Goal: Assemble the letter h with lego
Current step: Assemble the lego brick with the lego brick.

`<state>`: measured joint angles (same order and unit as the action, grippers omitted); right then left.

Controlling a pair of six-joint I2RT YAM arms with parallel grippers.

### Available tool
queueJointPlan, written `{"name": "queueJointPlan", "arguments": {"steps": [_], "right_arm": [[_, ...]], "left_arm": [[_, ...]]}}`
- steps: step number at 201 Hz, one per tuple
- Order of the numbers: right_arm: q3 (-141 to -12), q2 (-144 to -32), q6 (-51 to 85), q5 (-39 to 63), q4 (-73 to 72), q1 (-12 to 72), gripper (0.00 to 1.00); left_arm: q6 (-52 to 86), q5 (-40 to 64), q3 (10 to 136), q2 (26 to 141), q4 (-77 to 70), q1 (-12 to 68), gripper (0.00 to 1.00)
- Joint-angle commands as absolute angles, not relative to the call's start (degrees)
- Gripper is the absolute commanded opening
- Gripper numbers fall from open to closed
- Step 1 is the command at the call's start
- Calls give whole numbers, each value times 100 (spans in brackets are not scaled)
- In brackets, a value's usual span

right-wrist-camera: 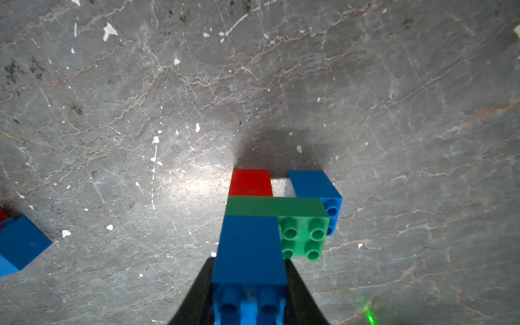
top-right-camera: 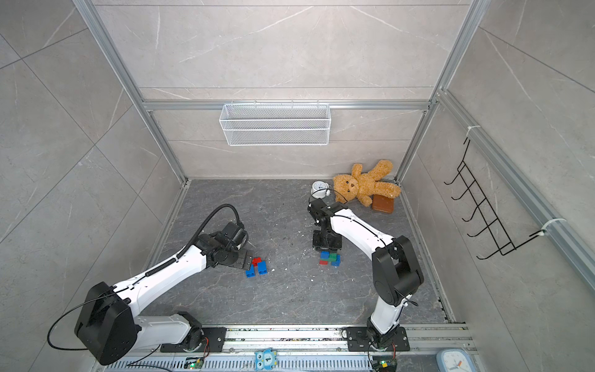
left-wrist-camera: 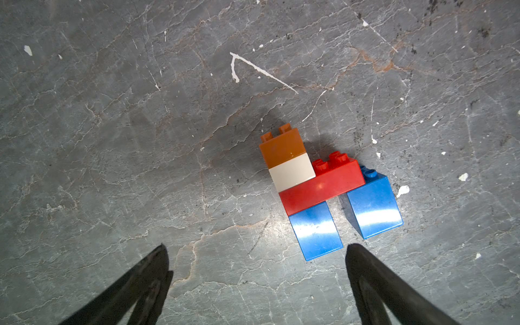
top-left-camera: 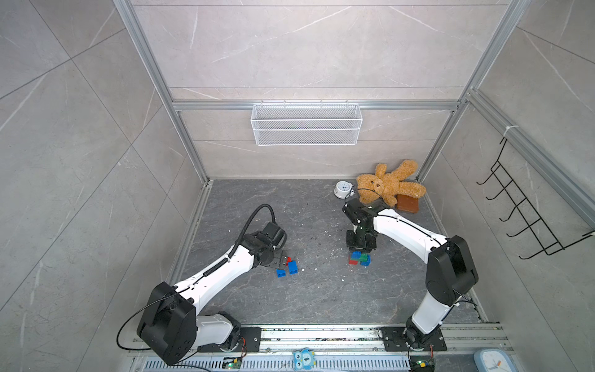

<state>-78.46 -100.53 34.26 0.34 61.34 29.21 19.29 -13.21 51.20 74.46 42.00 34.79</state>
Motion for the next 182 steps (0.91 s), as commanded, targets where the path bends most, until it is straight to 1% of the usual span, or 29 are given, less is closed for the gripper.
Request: {"name": "queueJointPlan", "arguments": {"steps": [1, 25, 49, 64, 102, 123, 135, 152, 182], "right_arm": [[-7841, -10333, 3430, 73, 6612, 2934, 13], [-8079, -10266, 3394, 50, 6751, 2963, 30], [-8225, -10283, 3328, -14, 6870, 2959, 45], [-8253, -10259, 3315, 0, 6875, 2968, 50], [-8258, -10147, 3282, -2, 6849, 2963, 56], [-8281, -9810, 3269, 1, 6734, 2967, 64], [-8368, -9613, 3273, -19, 6756, 2994, 66], [-8264, -9258, 3313, -72, 6607, 3134, 69], [-7691, -8750, 3717, -290, 6199, 3592, 71]], "left_arm": [[1837, -1343, 5315, 7454, 4312, 3499, 100], [1838, -1339, 5313, 7451, 4313, 3503, 100], [1841, -1335, 5313, 7452, 4307, 3503, 100], [1838, -1337, 5316, 7450, 4308, 3504, 100], [1838, -1350, 5313, 7437, 4308, 3506, 100], [1836, -1347, 5308, 7427, 4313, 3501, 100], [1838, -1337, 5315, 7448, 4301, 3499, 100], [1837, -1335, 5310, 7436, 4307, 3507, 100], [1852, -1344, 5301, 7392, 4300, 3503, 100]]}}
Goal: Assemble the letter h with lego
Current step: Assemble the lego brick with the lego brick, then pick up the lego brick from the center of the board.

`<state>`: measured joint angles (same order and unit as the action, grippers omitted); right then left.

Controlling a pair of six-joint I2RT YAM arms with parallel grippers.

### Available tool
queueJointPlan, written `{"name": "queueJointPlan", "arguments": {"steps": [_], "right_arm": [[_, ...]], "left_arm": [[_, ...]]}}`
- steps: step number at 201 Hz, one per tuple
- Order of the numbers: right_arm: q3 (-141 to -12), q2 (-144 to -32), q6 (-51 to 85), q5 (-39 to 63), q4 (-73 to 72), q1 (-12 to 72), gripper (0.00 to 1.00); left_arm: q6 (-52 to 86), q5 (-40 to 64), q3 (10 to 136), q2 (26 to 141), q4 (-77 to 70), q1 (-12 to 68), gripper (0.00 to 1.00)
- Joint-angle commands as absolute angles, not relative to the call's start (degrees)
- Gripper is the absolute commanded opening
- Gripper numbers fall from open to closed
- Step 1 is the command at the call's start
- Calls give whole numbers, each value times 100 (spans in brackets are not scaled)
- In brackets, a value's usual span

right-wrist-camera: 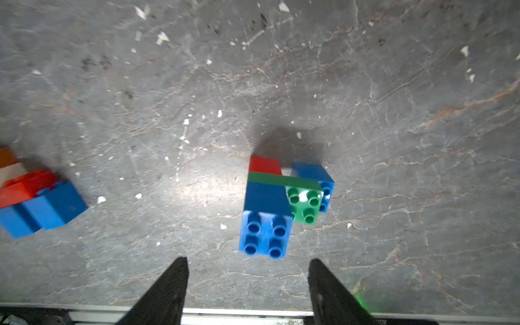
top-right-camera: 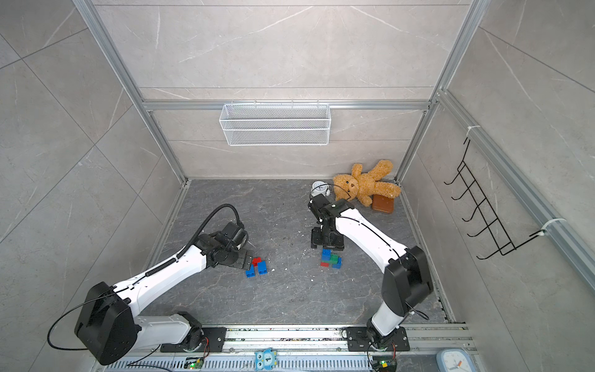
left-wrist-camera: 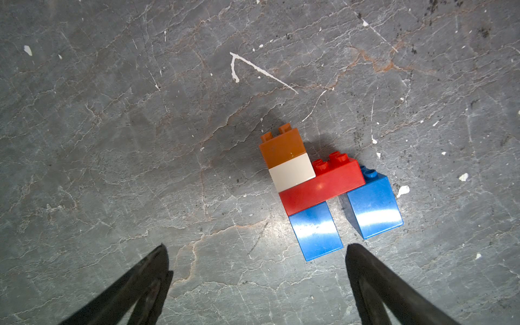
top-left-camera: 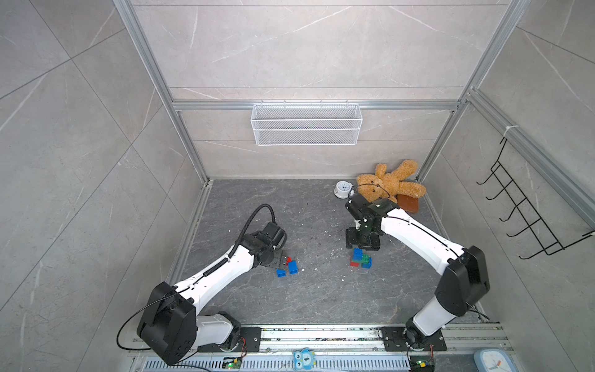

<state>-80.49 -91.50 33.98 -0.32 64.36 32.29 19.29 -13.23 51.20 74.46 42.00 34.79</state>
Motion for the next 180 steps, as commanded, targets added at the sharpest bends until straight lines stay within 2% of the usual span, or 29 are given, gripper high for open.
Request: {"name": "queueJointPlan", "arguments": {"steps": [1, 29, 77, 113, 180], "right_arm": [[-7669, -8734, 3739, -308, 6184, 3611, 71], [-7071, -8473, 4299, -747, 5792, 4017, 73], [-6319, -8248, 4946, -1089, 5035, 4164, 75], [-5973, -8289, 4936, -1163, 4539, 4166, 76], [-5766, -8429, 4793, -1573, 4277, 4166, 69]], "left_arm": [[1849, -1344, 5300, 7392, 4299, 3505, 100], [1847, -1353, 5300, 7364, 4296, 3500, 100], [1859, -1387, 5291, 7314, 4293, 3502, 100], [1855, -1397, 5291, 7313, 4289, 3498, 100], [1863, -1427, 5291, 7296, 4289, 3503, 100]]}}
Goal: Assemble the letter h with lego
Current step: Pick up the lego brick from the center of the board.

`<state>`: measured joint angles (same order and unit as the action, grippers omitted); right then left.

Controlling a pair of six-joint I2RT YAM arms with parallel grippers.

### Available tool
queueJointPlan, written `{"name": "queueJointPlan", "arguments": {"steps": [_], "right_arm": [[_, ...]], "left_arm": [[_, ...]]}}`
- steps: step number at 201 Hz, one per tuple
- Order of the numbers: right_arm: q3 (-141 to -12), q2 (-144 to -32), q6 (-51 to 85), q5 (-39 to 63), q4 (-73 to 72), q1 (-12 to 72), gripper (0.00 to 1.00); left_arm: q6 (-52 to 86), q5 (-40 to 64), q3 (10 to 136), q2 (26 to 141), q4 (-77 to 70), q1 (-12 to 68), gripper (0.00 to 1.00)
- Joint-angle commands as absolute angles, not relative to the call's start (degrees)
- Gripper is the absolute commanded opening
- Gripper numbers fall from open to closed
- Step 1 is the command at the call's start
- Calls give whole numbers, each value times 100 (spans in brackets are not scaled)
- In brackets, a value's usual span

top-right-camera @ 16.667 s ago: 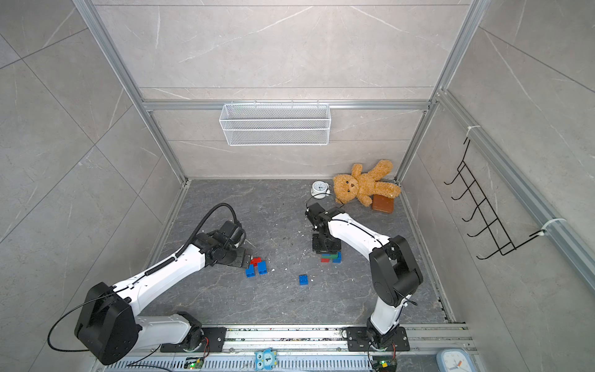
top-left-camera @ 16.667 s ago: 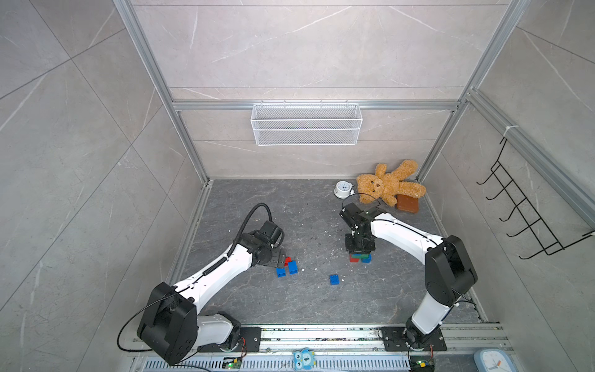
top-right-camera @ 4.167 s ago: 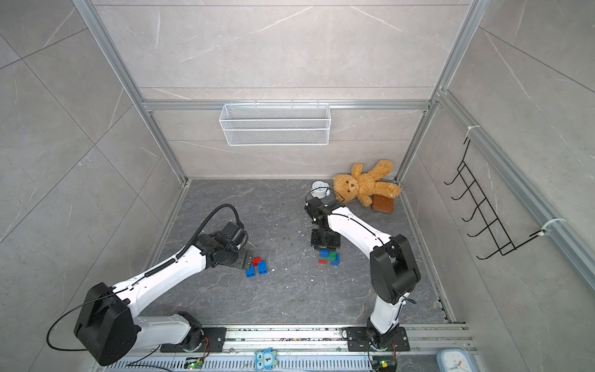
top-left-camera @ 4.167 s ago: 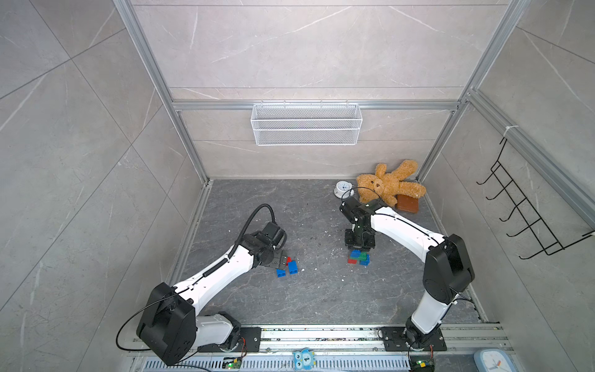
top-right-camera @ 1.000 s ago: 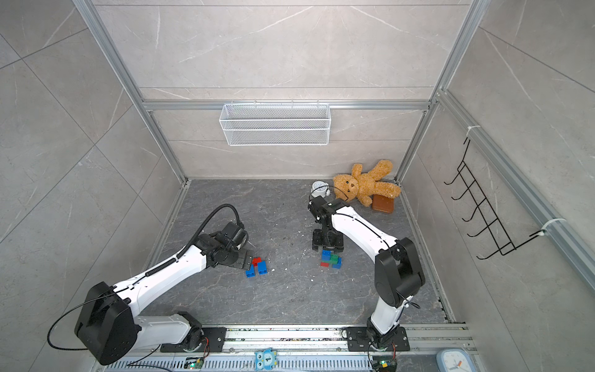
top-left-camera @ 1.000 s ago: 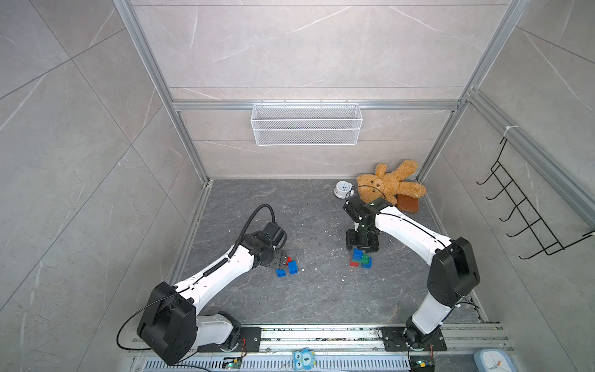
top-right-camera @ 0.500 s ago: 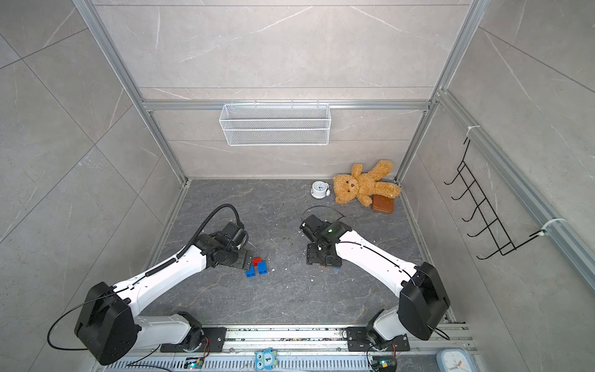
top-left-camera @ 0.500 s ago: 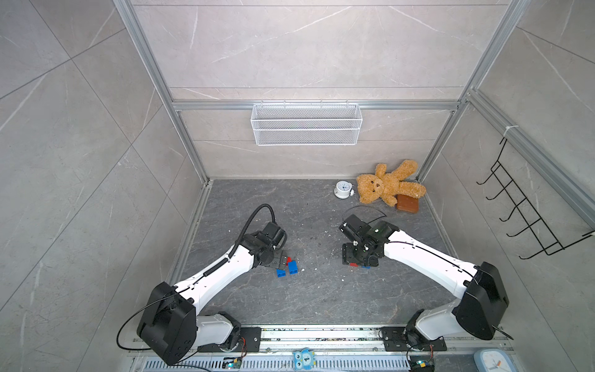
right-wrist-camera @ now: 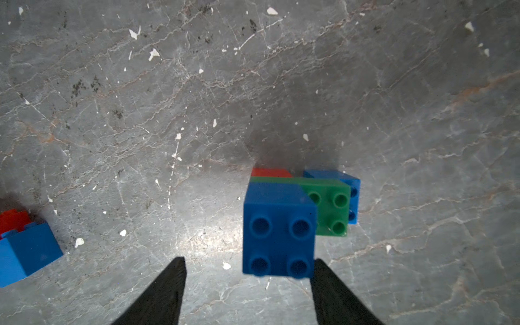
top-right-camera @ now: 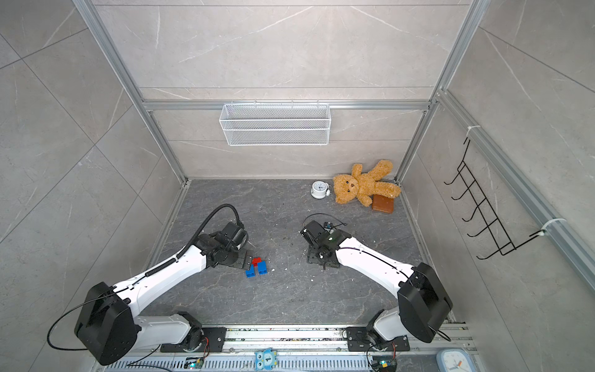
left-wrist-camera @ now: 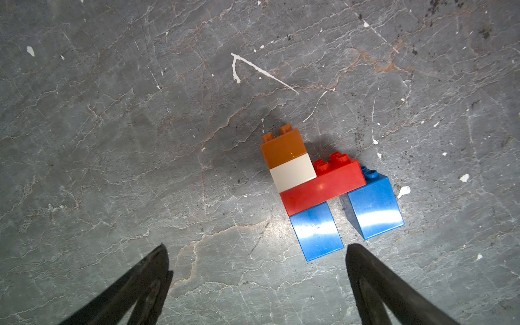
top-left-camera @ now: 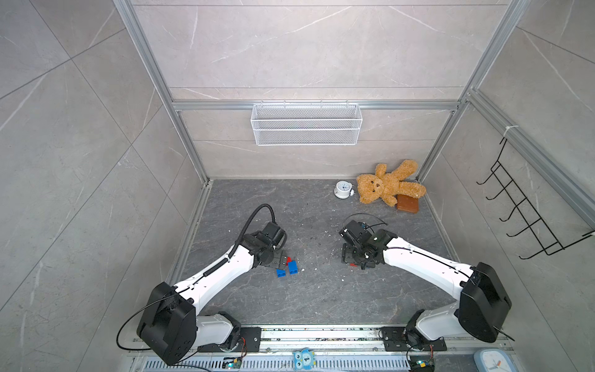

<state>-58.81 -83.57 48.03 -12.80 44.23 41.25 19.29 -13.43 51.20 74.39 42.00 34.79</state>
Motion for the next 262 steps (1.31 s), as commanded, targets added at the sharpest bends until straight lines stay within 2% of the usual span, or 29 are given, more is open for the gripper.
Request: {"name": "queueJointPlan", "arguments": {"steps": [1, 112, 126, 170, 216, 262], "right_arm": [[-5766, -8433, 4791, -1577, 4279, 4166, 68], [-5686, -8543, 4602, -1851, 4297, 4166, 48], [-5689, -8586, 4591, -1846, 4306, 4166, 43], [-5625, -8622, 4587, -1828, 4261, 4166, 42], [-5678, -8556, 4581, -1890, 4405, 4166, 32], [-5923, -8456, 4565, -1814, 4936, 4166, 13]], "left_arm": [[1863, -1425, 5291, 7295, 4289, 3500, 100], [1862, -1440, 5291, 7297, 4294, 3501, 100], [1862, -1450, 5293, 7303, 4300, 3505, 100], [1868, -1468, 5300, 7297, 4307, 3503, 100], [1868, -1493, 5300, 7294, 4315, 3503, 100], [1863, -1487, 5304, 7283, 4315, 3502, 100]]}}
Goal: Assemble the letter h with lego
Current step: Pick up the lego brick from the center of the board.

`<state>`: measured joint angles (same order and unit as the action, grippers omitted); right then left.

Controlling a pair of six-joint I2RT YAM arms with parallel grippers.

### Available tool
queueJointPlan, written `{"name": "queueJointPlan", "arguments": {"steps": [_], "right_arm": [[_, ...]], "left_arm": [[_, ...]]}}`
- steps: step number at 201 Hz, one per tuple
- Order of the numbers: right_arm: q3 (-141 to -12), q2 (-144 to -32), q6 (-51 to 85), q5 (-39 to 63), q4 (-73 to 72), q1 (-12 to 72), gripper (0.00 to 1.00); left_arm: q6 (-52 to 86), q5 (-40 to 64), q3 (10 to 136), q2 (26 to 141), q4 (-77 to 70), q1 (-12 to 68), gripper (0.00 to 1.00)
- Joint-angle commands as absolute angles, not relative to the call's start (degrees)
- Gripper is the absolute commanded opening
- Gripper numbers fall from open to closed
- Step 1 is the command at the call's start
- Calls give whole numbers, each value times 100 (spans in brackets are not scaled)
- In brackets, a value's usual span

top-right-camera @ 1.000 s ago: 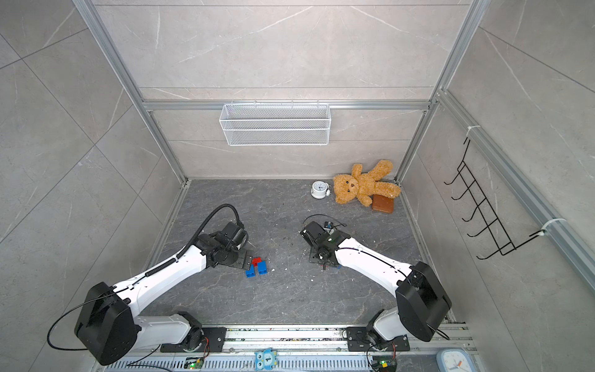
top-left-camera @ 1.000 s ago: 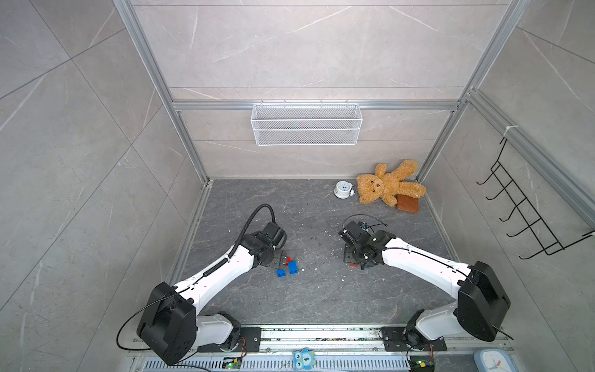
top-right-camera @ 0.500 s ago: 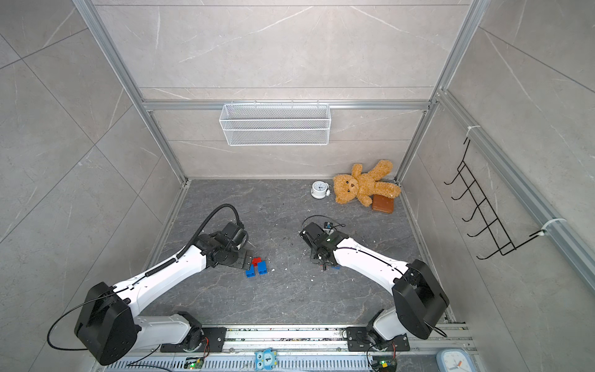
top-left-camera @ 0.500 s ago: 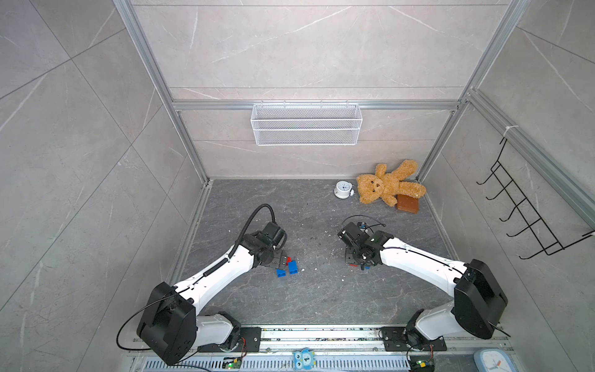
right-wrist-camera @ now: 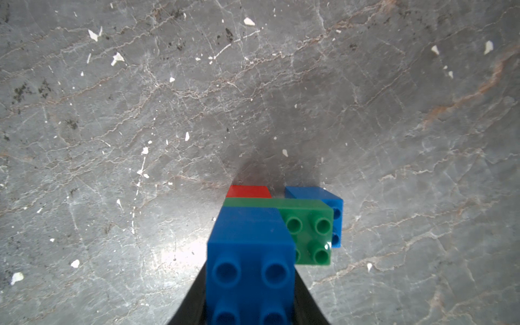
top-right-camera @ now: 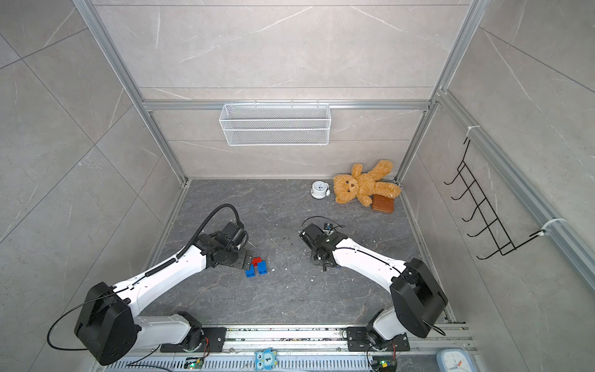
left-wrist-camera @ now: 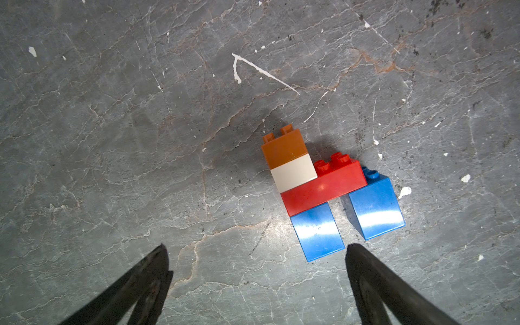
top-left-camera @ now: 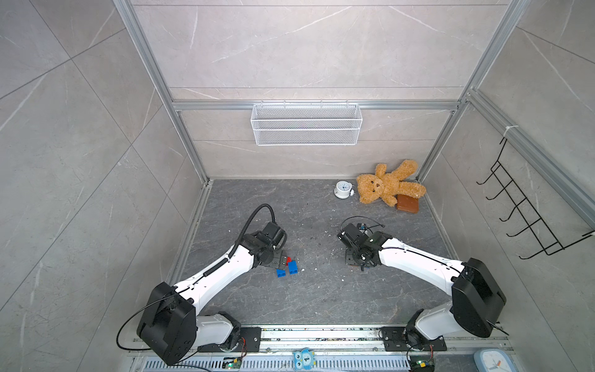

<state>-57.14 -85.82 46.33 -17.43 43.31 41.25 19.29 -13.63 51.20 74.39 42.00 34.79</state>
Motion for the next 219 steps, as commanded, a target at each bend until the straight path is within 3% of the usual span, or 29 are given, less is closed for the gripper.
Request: {"name": "queueJointPlan", "arguments": {"steps": [1, 21, 113, 163, 219], "right_arm": [[-5936, -8451, 4564, -1808, 4955, 4166, 12], [-6311, -8567, 4439, -1485, 5488, 4166, 0], [-8790, -9824, 3478, 839, 7978, 4165, 0], [-9724, -10753, 3094, 1413, 8704, 4064, 0], [-9933, -11440, 2805, 2023, 8948, 3785, 0]], "left_arm": [[1863, -1486, 5302, 7285, 4315, 3505, 100], [1864, -1502, 5300, 7280, 4324, 3501, 100], [1873, -1501, 5297, 7162, 4336, 3516, 100], [1884, -1572, 5291, 7111, 4359, 3542, 100], [1872, -1582, 5291, 7114, 4355, 3551, 100]]}}
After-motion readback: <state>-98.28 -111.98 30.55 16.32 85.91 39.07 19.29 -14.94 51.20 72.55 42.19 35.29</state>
